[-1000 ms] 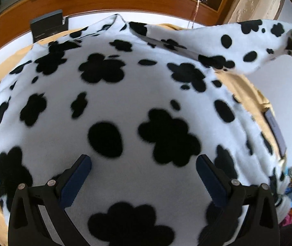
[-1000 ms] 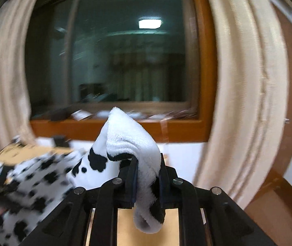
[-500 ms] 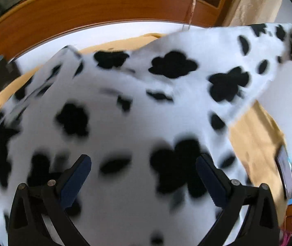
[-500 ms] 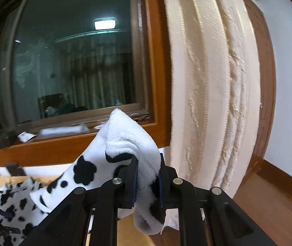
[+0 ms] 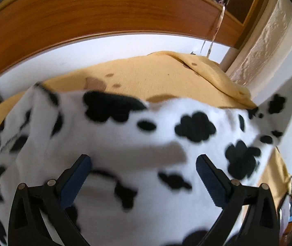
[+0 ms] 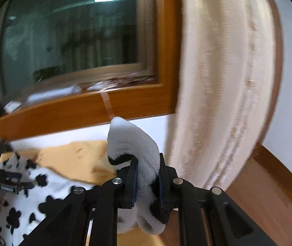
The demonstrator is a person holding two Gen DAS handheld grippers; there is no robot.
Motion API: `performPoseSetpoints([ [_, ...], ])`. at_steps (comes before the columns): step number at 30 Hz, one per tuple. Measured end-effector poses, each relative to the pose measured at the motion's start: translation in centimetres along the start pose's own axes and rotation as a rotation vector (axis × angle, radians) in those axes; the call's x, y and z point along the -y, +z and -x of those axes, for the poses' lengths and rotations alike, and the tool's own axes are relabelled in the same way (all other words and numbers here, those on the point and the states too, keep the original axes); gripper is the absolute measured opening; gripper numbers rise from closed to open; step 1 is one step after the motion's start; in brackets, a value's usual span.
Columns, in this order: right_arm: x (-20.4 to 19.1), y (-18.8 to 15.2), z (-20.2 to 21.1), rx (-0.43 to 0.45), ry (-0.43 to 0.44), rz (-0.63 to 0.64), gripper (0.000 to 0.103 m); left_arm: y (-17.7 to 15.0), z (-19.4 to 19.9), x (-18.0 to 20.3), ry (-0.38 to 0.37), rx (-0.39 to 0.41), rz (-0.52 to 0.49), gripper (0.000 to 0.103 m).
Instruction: Fold clothes
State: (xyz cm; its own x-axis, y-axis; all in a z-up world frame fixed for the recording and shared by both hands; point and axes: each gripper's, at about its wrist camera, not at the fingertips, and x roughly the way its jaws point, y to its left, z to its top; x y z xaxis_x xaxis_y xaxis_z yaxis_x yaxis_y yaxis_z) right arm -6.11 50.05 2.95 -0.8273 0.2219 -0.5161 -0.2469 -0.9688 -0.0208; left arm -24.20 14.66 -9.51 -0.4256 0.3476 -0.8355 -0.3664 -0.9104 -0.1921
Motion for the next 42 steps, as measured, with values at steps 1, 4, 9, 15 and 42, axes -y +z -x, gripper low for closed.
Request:
performPoseSetpoints([
  [1,-1.3,0.0,-0.5,-0.011,0.021,0.027,0.017,-0.8,0.8,-0.3,-0.007,0.001,0.011,0.103],
  [4,-5.8,-0.9,-2.5,-0.063,0.077,0.124,0.017,-3.4,3.4,-1.3,-0.038,0.003,0.047,0.103],
  [9,-12.3,-3.5,-5.2,-0.234,0.205,0.259,0.06,-8.9,8.0,-3.2,-0.073,0.0,0.092,0.103],
  [15,-12.2,-5.1,3.0,-0.077,0.304,0.317,0.071,-16.5,13.0,-6.4,-0.069,-0.005,0.171,0.103],
  [42,-10.1,-29.8,29.9,-0.136,0.489,0.688,0.074,-34.2,23.6,4.0,-0.198,0.069,-0.156,0.103],
])
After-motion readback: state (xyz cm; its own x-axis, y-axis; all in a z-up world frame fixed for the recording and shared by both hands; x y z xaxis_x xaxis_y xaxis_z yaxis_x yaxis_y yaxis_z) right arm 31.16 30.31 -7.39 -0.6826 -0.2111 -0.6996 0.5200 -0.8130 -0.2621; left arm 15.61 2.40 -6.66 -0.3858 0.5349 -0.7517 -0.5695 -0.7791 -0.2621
